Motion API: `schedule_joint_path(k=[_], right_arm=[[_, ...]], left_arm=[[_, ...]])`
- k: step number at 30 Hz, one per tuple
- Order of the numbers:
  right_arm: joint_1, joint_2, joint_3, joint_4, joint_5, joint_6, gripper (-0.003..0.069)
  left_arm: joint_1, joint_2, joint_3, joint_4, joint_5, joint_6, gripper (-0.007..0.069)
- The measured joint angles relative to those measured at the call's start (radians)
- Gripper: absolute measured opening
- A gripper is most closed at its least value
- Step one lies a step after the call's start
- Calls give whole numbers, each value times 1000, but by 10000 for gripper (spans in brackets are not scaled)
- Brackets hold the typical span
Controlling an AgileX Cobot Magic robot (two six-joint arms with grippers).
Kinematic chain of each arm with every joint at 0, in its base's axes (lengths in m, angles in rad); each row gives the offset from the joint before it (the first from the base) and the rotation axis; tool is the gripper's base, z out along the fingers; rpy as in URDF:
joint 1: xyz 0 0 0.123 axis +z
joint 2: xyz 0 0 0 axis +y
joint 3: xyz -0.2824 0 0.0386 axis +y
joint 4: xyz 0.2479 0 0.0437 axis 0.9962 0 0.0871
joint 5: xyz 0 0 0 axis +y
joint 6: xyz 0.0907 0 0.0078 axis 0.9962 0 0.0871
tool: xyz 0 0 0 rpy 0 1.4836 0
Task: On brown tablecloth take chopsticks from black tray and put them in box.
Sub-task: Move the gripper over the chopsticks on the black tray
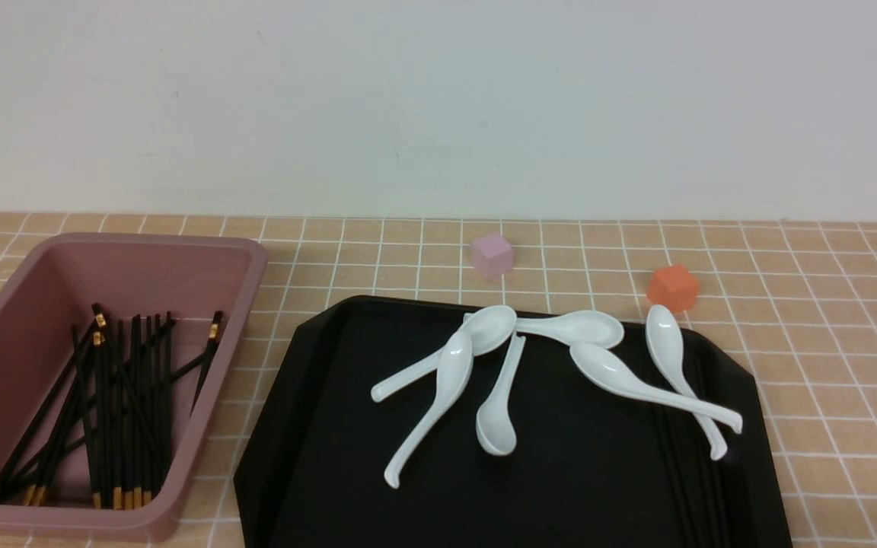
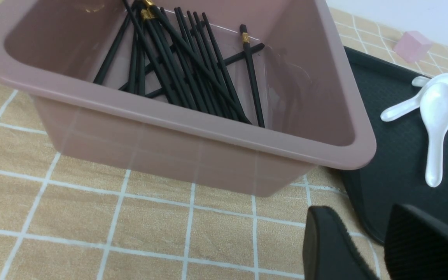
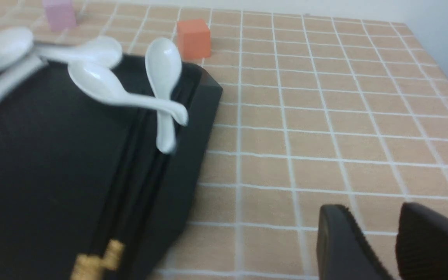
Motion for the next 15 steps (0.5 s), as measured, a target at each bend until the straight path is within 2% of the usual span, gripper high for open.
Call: schedule_joint_path(k=[3,7,9,15], right_arm=[[0,0,4,255,-46,153,239],[0,0,4,491,-80,296,239],[0,0,4,537,-86,313,239],[0,0,4,575,-91,324,239]], left_arm=[[0,0,0,0,0,0,239],[0,0,0,0,0,0,239],[0,0,0,0,0,0,239],[0,0,0,0,0,0,239]])
